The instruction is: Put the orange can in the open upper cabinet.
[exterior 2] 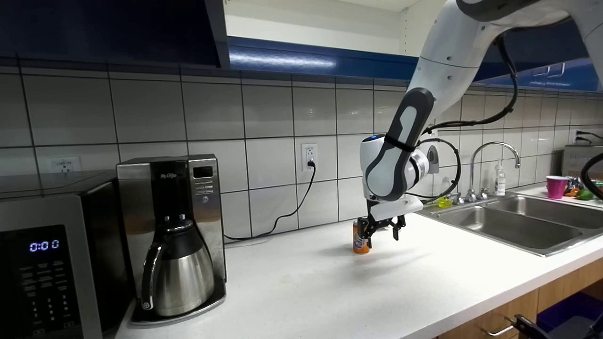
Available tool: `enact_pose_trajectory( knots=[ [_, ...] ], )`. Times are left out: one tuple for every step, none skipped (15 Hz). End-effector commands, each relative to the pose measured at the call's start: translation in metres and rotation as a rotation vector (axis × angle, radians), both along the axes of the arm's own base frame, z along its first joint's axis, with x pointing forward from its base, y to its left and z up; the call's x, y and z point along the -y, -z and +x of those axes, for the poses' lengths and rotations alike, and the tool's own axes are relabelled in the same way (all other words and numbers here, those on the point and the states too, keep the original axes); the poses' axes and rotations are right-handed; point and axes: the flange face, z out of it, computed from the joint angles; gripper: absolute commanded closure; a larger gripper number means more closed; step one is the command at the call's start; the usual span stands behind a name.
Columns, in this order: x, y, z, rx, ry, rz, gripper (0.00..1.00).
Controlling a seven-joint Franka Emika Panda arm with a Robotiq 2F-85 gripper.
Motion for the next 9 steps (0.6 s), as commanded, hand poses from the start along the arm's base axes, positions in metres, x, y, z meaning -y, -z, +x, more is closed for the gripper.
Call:
enact_pose_trajectory(
  knots=[
    [-0.014,0.000,0.016,0.092,0.001,-0.037,0.00],
    [-0.018,0.000,0.019,0.113,-0.002,-0.044,0.00],
    [-0.021,0.000,0.022,0.129,-0.003,-0.055,0.00],
    [-0.024,0.000,0.024,0.142,0.002,-0.057,0.00],
    [-0.025,0.000,0.025,0.154,0.011,-0.061,0.00],
    [-0.027,0.001,0.026,0.162,0.020,-0.061,0.00],
    [-0.028,0.002,0.027,0.169,0.030,-0.062,0.00],
    [-0.029,0.003,0.027,0.173,0.036,-0.060,0.00],
    [-0.028,0.005,0.028,0.178,0.045,-0.060,0.00]
  ],
)
